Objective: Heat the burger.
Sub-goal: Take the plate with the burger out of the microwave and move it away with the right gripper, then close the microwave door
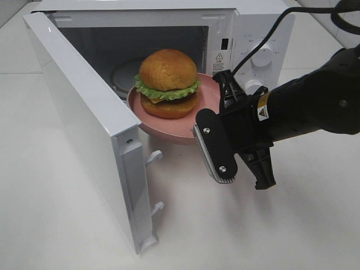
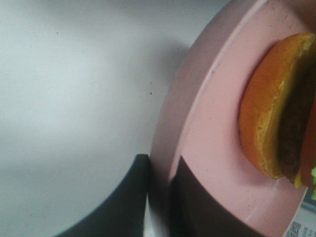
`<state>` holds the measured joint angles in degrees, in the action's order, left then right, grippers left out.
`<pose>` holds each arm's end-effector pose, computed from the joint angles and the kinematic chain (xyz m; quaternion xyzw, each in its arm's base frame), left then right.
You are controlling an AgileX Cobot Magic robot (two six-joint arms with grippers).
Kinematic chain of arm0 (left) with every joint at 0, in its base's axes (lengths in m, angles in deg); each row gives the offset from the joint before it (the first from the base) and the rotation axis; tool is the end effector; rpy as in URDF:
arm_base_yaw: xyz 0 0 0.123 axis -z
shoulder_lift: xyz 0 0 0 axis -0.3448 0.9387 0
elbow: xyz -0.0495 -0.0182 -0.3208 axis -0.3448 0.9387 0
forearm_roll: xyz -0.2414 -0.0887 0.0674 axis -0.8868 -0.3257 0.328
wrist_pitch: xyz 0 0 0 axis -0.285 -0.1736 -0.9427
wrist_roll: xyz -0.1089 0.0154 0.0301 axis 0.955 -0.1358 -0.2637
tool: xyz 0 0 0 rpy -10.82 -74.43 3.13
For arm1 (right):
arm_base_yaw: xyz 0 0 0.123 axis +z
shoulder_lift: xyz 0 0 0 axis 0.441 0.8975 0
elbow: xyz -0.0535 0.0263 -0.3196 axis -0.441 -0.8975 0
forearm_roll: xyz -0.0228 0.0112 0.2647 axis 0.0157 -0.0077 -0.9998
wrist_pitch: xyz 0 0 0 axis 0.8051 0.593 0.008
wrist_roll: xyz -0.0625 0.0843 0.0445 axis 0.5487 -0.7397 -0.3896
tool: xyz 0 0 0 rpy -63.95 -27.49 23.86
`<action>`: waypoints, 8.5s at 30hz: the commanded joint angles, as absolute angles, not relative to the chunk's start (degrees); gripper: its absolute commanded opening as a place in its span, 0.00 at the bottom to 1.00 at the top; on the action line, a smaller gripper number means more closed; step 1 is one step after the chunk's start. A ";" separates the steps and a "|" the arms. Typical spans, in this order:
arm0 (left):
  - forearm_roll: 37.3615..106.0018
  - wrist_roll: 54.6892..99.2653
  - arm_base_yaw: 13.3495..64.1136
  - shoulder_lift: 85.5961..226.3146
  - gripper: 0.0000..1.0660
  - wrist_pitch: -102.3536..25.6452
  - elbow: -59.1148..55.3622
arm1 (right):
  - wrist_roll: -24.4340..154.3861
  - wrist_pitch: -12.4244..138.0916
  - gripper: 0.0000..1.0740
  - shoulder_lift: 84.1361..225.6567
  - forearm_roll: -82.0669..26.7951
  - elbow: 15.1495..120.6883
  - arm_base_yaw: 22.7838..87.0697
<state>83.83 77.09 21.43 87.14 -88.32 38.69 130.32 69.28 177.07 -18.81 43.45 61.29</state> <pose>-0.0156 -0.0040 0.2786 0.0375 0.8473 -0.0103 0.5297 0.2720 0.1902 0.1994 -0.7744 0.5080 -0.1429 0.3491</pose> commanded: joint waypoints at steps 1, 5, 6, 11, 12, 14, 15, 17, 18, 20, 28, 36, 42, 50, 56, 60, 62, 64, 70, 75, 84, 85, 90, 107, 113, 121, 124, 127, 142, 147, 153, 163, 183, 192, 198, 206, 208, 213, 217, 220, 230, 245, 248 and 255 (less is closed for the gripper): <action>84.00 77.21 21.14 86.40 0.94 -88.66 38.69 | 128.89 65.33 0.00 172.83 -19.50 42.25 60.48; 84.00 77.21 21.14 86.40 0.94 -88.66 38.69 | 128.60 65.67 0.00 170.08 -19.50 40.47 60.48; 84.00 77.21 21.14 86.40 0.94 -88.66 38.69 | 128.37 65.73 0.00 167.96 -19.50 38.93 60.48; 84.00 77.21 21.14 86.40 0.94 -88.66 38.69 | 127.86 66.82 0.00 163.43 -19.50 35.49 60.48; 84.00 77.21 21.14 86.40 0.94 -88.66 38.69 | 127.86 67.10 0.00 161.49 -19.50 34.00 60.48; 84.00 77.21 21.14 86.40 0.94 -88.66 38.69 | 127.57 67.45 0.00 160.45 -19.50 33.31 60.48; 84.00 77.21 21.14 86.40 0.94 -88.66 38.69 | 127.57 67.45 0.00 160.45 -19.50 33.31 60.48; 84.00 77.21 21.14 86.40 0.94 -88.66 38.69 | 127.23 69.62 0.00 157.47 -19.50 31.71 60.48; 84.00 77.21 21.14 86.40 0.94 -88.66 38.69 | 127.23 69.62 0.00 157.47 -19.50 31.71 60.48; 84.00 77.21 21.14 86.40 0.94 -88.66 38.69 | 127.23 72.60 0.00 153.23 -19.50 29.76 60.48; 84.00 77.21 21.14 86.40 0.94 -88.66 38.69 | 127.00 77.30 0.00 146.70 -19.50 27.12 60.48; 84.00 77.21 21.14 86.40 0.94 -88.66 38.69 | 119.26 87.27 0.00 137.25 -11.65 26.72 60.48; 84.00 77.21 21.14 86.40 0.94 -88.66 38.69 | 112.56 92.89 0.00 131.00 -6.95 26.72 60.48; 84.00 77.21 21.14 86.40 0.94 -88.66 38.69 | 102.82 102.40 0.00 127.28 -0.02 26.72 60.48; 84.00 77.21 21.14 86.40 0.94 -88.66 38.69 | 92.56 108.99 0.00 127.05 5.77 26.72 60.48; 84.00 77.21 21.14 86.40 0.94 -88.66 38.69 | 85.80 113.23 0.00 127.05 9.26 26.72 60.48; 84.00 77.21 21.14 86.40 0.94 -88.66 38.69 | 84.14 113.68 0.00 127.05 9.66 26.72 60.48; 84.00 77.21 21.14 86.40 0.94 -88.66 38.69 | 80.93 114.43 0.00 127.05 10.47 26.72 60.48; 84.00 77.21 21.14 86.40 0.94 -88.66 38.69 | 72.85 117.64 0.00 127.11 12.64 26.72 60.48; 84.00 77.21 21.14 86.40 0.94 -88.66 38.69 | 65.18 121.99 0.00 128.71 15.51 26.72 60.48; 84.00 77.21 21.14 86.40 0.94 -88.66 38.69 | 55.15 124.11 0.00 134.90 16.54 26.84 60.48; 84.00 77.21 21.14 86.40 0.94 -88.66 38.69 | 53.14 124.11 0.00 136.28 16.54 26.90 60.48; 84.00 77.21 21.14 86.40 0.94 -88.66 38.69 | 48.05 124.11 0.00 139.37 16.77 27.81 60.48; 84.00 77.21 21.14 86.40 0.94 -88.66 38.69 | 21.23 128.98 0.00 157.42 19.00 35.37 60.48; 84.00 77.21 21.14 86.40 0.94 -88.66 38.69 | 15.84 128.81 0.00 164.69 18.89 36.18 60.37; 84.00 77.21 21.14 86.40 0.94 -88.66 38.69 | 10.63 126.23 0.01 171.23 19.40 36.18 58.99; 84.00 77.21 21.14 86.40 0.94 -88.66 38.69 | 8.91 123.54 0.01 174.55 19.12 36.18 55.39; 84.00 77.21 21.14 86.40 0.94 -88.66 38.69 | 8.85 121.82 0.02 176.84 19.12 36.18 53.21; 84.00 77.21 21.14 86.40 0.94 -88.66 38.69 | 3.41 116.15 0.05 184.35 20.89 36.18 47.48; 84.00 77.21 21.14 86.40 0.94 -88.66 38.69 | 3.18 114.37 0.12 185.61 20.89 36.18 47.19; 84.00 77.21 21.14 86.40 0.94 -88.66 38.69 | 5.13 114.43 0.29 184.98 19.12 36.18 47.19; 84.00 77.21 21.14 86.40 0.94 -88.66 38.69 | 15.10 114.20 0.41 171.28 11.50 37.67 47.19; 84.00 77.21 21.14 86.40 0.94 -88.66 38.69 | 48.10 114.26 0.76 145.27 -16.58 37.67 47.19; 84.00 77.21 21.14 86.40 0.94 -88.66 38.69 | 48.10 121.13 0.72 132.84 -17.61 37.67 47.19; 84.00 77.21 21.14 86.40 0.94 -88.66 38.69 | 47.82 124.28 0.71 124.07 -17.55 37.67 47.19; 84.00 77.21 21.14 86.40 0.94 -88.66 38.69 | 49.31 124.97 0.71 112.33 -17.21 36.69 45.70; 84.00 77.21 21.14 86.40 0.94 -88.66 38.69 | 49.82 124.97 0.71 109.86 -17.21 35.37 43.87; 84.00 77.21 21.14 86.40 0.94 -88.66 38.69 | 49.99 124.86 0.71 101.61 -17.90 30.85 38.65; 84.00 77.21 21.14 86.40 0.94 -88.66 38.69 | 52.00 123.14 0.71 97.83 -19.90 29.47 36.42; 84.00 77.21 21.14 86.40 0.94 -88.66 38.69 | 54.92 121.19 0.71 94.45 -22.31 28.33 34.76; 84.00 77.21 21.14 86.40 0.94 -88.66 38.69 | 55.89 121.19 0.71 84.31 -23.17 28.38 32.35; 84.00 77.21 21.14 86.51 0.94 -88.66 38.69 | 55.67 121.19 0.71 84.42 -22.99 28.38 32.35; 84.00 77.21 21.14 86.51 0.94 -88.66 38.69 | 55.67 121.19 0.71 84.42 -22.99 28.38 32.35; 84.00 77.21 21.14 86.51 0.94 -88.66 38.69 | 55.67 121.19 0.71 84.42 -22.99 28.38 32.35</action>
<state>83.83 77.09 21.43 87.14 -88.32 38.69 55.49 121.70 85.97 -23.17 28.50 32.64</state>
